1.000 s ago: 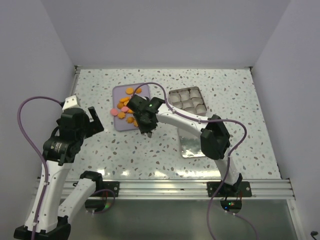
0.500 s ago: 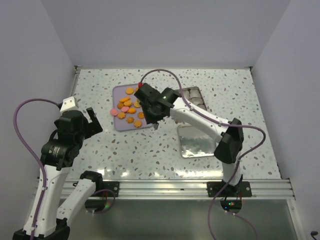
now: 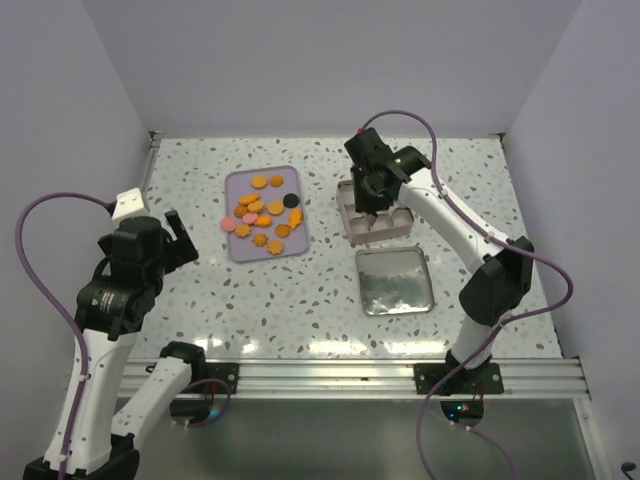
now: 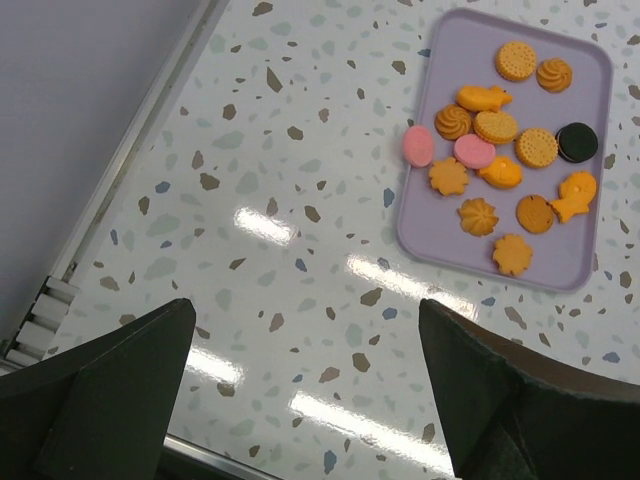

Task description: Pack the cookies

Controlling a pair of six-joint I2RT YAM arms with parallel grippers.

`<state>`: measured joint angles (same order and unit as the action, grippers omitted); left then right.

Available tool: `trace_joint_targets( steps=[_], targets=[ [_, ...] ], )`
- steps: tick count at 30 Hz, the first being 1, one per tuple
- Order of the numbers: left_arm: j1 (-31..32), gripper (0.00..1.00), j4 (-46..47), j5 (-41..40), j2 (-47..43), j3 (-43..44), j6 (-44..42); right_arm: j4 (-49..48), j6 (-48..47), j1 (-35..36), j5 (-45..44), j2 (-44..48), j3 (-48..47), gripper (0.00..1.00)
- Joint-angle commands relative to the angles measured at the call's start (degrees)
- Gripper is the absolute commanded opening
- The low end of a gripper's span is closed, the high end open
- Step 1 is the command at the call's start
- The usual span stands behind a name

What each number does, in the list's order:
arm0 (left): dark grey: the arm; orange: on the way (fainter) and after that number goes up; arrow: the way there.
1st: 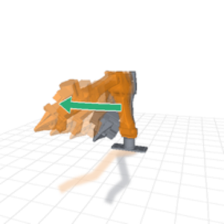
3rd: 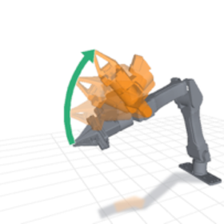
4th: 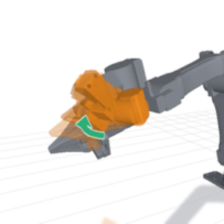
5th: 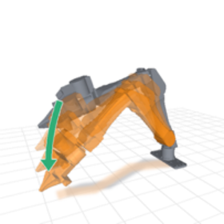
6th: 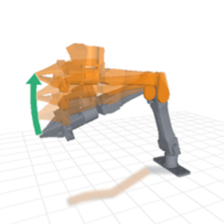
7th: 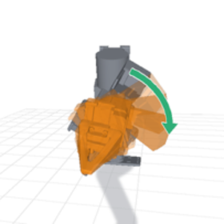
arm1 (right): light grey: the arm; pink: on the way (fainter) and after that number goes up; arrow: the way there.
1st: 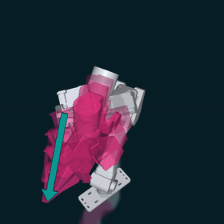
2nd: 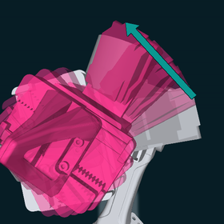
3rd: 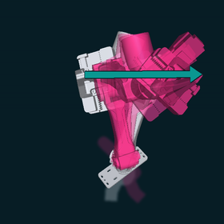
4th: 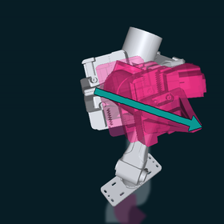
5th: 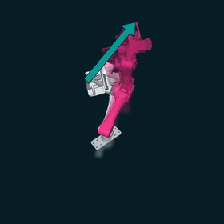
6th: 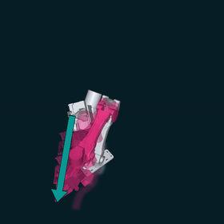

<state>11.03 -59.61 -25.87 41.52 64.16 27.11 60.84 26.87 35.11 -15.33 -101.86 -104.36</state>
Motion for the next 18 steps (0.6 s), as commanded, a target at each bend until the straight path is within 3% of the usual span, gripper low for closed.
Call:
trace_joint_targets(
  steps=[1,5,12,18],
  targets=[
    [0.40,1.00,1.51,-2.61,-3.01,-1.49,-1.98,-1.69,-2.00,-0.83,2.06,1.50,2.05,0.00],
    [0.40,1.00,4.59,0.73,-8.20,-6.23,-3.21,-2.30,-2.09,-1.36,3.20,-0.35,1.97,0.00],
    [0.40,1.00,5.91,5.03,-11.98,-6.33,-5.75,-3.62,-2.70,-1.89,4.35,-5.35,0.56,0.00],
    [0.40,1.00,6.35,5.83,-14.09,-6.59,-5.93,-3.89,-1.65,-2.07,3.56,-7.73,-0.49,0.06]
  ],
)
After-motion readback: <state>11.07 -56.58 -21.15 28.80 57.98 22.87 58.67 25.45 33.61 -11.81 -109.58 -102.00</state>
